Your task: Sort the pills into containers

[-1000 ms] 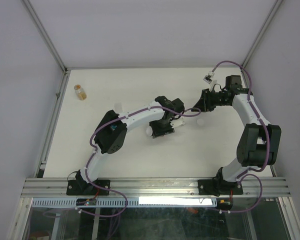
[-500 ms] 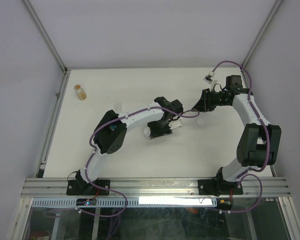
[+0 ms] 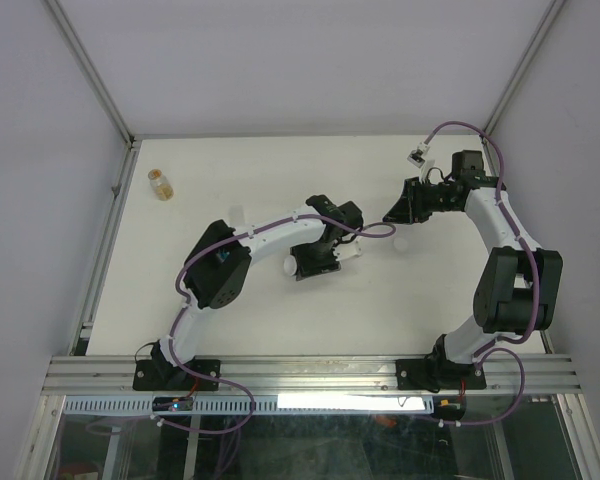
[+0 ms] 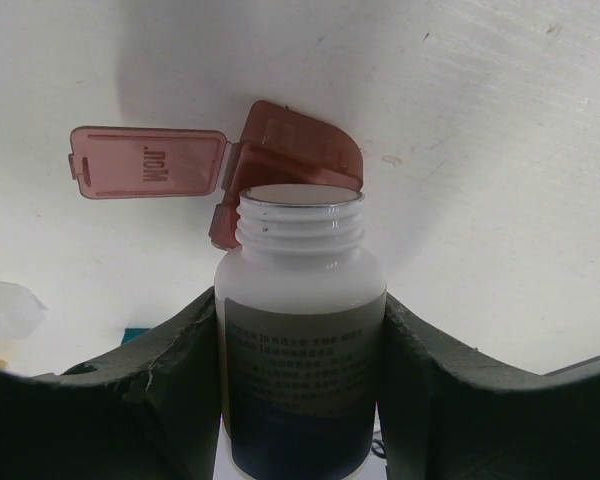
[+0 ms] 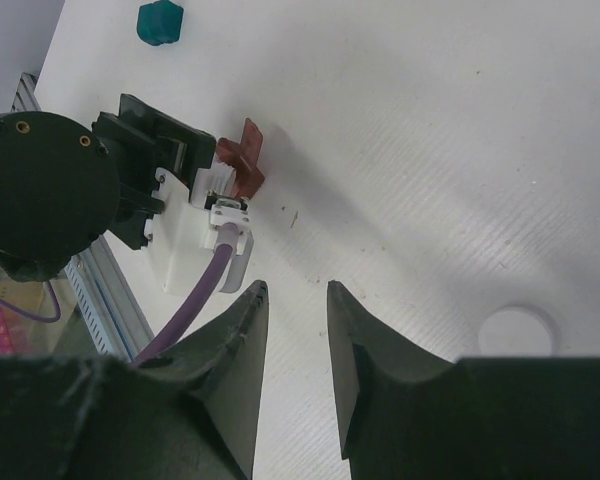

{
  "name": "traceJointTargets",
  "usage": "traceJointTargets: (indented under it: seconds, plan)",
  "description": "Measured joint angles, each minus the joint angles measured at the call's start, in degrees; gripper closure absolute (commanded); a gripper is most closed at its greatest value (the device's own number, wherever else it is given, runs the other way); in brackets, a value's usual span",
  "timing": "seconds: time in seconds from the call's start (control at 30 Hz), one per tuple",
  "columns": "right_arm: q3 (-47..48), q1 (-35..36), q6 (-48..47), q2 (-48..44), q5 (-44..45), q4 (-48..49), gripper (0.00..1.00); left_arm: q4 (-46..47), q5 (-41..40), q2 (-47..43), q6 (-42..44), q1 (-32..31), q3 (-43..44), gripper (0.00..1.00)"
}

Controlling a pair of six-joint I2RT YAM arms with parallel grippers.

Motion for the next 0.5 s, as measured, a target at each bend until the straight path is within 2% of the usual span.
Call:
traceJointTargets:
  seconds: [0.5]
  plan:
    - [0.0, 0.0, -0.11, 0.0, 0.0, -0.02, 0.67, -0.26, -1.2, -0.96, 0.26, 0.85, -1.14, 0.98]
